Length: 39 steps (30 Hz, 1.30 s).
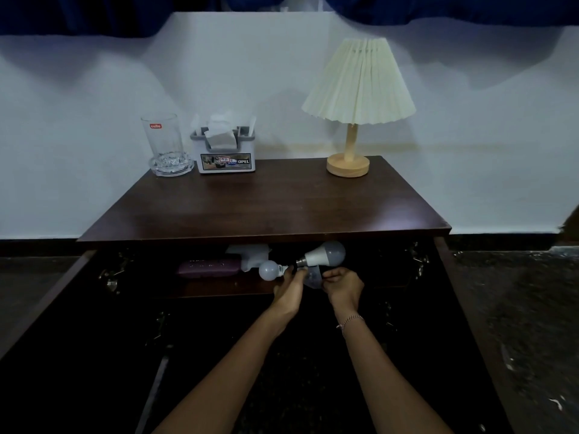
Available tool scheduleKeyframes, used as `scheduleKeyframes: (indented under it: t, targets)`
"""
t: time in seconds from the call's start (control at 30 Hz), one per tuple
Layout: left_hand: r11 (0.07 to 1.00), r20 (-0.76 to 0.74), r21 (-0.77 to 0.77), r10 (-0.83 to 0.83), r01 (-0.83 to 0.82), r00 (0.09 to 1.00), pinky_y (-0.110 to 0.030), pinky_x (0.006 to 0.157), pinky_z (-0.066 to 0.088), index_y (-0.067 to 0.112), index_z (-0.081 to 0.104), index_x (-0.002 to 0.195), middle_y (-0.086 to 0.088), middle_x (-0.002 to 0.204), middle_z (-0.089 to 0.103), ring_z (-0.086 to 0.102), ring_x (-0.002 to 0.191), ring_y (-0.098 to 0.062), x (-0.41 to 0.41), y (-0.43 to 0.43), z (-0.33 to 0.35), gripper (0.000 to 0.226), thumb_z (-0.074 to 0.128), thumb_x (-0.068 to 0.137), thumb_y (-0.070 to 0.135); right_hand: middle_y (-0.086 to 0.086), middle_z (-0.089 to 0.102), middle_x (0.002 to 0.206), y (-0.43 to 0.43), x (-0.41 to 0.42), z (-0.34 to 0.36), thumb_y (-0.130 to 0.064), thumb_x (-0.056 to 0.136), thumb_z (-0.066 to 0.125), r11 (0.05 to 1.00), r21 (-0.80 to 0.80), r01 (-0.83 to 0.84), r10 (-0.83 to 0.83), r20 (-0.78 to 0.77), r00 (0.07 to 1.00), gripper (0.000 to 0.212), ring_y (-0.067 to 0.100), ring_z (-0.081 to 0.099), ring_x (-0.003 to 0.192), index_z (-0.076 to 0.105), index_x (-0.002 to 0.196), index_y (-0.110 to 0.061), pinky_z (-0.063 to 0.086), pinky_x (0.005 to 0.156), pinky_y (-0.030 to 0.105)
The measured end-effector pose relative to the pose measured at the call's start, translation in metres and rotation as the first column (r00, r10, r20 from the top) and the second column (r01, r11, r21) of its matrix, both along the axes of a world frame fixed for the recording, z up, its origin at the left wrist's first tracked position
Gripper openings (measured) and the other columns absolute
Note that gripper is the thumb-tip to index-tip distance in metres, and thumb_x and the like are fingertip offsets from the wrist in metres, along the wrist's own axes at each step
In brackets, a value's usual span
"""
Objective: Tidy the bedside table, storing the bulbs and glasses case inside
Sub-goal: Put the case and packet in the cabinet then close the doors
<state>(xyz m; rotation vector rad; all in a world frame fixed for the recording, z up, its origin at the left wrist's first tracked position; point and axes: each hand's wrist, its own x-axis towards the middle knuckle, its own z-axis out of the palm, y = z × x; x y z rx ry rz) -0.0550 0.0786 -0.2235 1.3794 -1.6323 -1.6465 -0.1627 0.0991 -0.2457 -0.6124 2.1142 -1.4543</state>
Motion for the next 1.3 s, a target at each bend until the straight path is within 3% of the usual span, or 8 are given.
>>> scheduleKeyframes:
  t: [0.13, 0.4, 0.5, 0.6, 0.77, 0.9, 1.2, 1.3]
  targets:
    - [1.000, -0.022, 0.030, 0.008, -0.007, 1.000, -0.050, 0.111, 0.030, 0.033, 0.035, 0.140, -0.015, 0.147, 0.033, 0.035, 0.133, -0.032, -0.004, -0.003, 0.001, 0.052, 0.033, 0.092, 0.052, 0.016, 0.064, 0.082, -0.005, 0.001, -0.004, 0.016, 0.076, 0.057, 1.000, -0.004, -0.006, 0.006, 0.005, 1.000, 0.023, 0.019, 0.058, 0.077, 0.058, 0.065, -0.004, 0.042, 0.055, 0.012]
    - [0.995, -0.222, 0.103, 0.016, 0.007, 0.975, -0.023, 0.085, 0.039, 0.013, 0.047, 0.131, -0.010, 0.134, 0.050, 0.052, 0.101, -0.013, -0.007, -0.003, 0.008, 0.054, 0.032, 0.094, 0.050, 0.009, 0.062, 0.076, -0.007, 0.002, -0.002, 0.012, 0.077, 0.059, 0.999, -0.009, 0.034, -0.034, -0.013, 0.999, 0.010, 0.017, 0.057, 0.072, 0.065, 0.080, 0.005, 0.044, 0.065, 0.022]
    - [0.993, -0.272, 0.101, -0.025, 0.054, 0.962, -0.032, 0.107, 0.031, 0.013, 0.037, 0.141, -0.010, 0.145, 0.041, 0.041, 0.128, -0.019, -0.005, -0.002, 0.012, 0.059, 0.028, 0.096, 0.049, 0.008, 0.061, 0.077, -0.004, 0.005, -0.001, 0.012, 0.078, 0.058, 0.999, -0.026, 0.041, -0.041, 0.007, 0.999, 0.012, 0.016, 0.056, 0.073, 0.063, 0.078, 0.001, 0.042, 0.064, 0.020]
    - [0.987, -0.280, 0.123, -0.063, 0.101, 0.958, -0.034, 0.106, 0.028, 0.016, 0.029, 0.144, -0.010, 0.151, 0.032, 0.029, 0.139, -0.024, 0.000, 0.002, 0.017, 0.061, 0.024, 0.095, 0.052, 0.007, 0.060, 0.075, 0.005, 0.006, 0.003, 0.008, 0.079, 0.059, 0.999, -0.040, 0.021, -0.021, -0.002, 1.000, 0.010, 0.014, 0.054, 0.072, 0.066, 0.082, 0.002, 0.039, 0.051, 0.009]
    - [0.980, -0.271, 0.122, -0.119, 0.156, 0.955, -0.038, 0.105, 0.027, 0.023, 0.022, 0.146, -0.006, 0.154, 0.026, 0.026, 0.139, -0.026, 0.012, 0.011, 0.026, 0.061, 0.021, 0.094, 0.055, -0.004, 0.058, 0.066, 0.019, 0.008, 0.009, 0.001, 0.079, 0.062, 0.998, -0.031, -0.058, 0.056, -0.065, 0.996, 0.024, 0.007, 0.051, 0.063, 0.060, 0.067, -0.020, 0.035, 0.051, 0.008]
    - [0.978, -0.255, 0.123, -0.135, 0.170, 0.958, -0.044, 0.106, 0.025, 0.031, 0.024, 0.144, 0.000, 0.153, 0.026, 0.029, 0.137, -0.024, 0.028, 0.018, 0.025, 0.057, 0.023, 0.093, 0.057, 0.004, 0.059, 0.067, 0.021, 0.016, 0.014, 0.014, 0.077, 0.058, 0.999, -0.035, 0.038, -0.037, 0.029, 0.999, 0.016, 0.015, 0.056, 0.070, 0.062, 0.076, -0.002, 0.040, 0.055, 0.012]
    - [0.991, -0.188, 0.054, -0.114, 0.126, 0.976, -0.031, 0.092, 0.039, 0.017, 0.034, 0.142, -0.003, 0.146, 0.036, 0.041, 0.116, -0.011, 0.062, 0.023, 0.056, 0.056, 0.036, 0.095, 0.047, 0.010, 0.067, 0.084, 0.050, 0.034, 0.044, 0.012, 0.078, 0.059, 0.999, -0.049, 0.007, -0.009, -0.032, 0.999, 0.021, 0.016, 0.062, 0.077, 0.062, 0.076, -0.008, 0.048, 0.074, 0.022]
    - [0.994, -0.133, -0.012, -0.113, 0.112, 0.985, -0.031, 0.094, 0.039, 0.020, 0.039, 0.140, -0.002, 0.143, 0.040, 0.041, 0.118, -0.011, 0.069, 0.024, 0.072, 0.052, 0.034, 0.095, 0.047, 0.009, 0.069, 0.086, 0.062, 0.040, 0.067, 0.009, 0.079, 0.061, 0.998, -0.064, -0.026, 0.017, -0.133, 0.991, 0.018, 0.013, 0.061, 0.077, 0.064, 0.078, -0.009, 0.045, 0.068, 0.014]
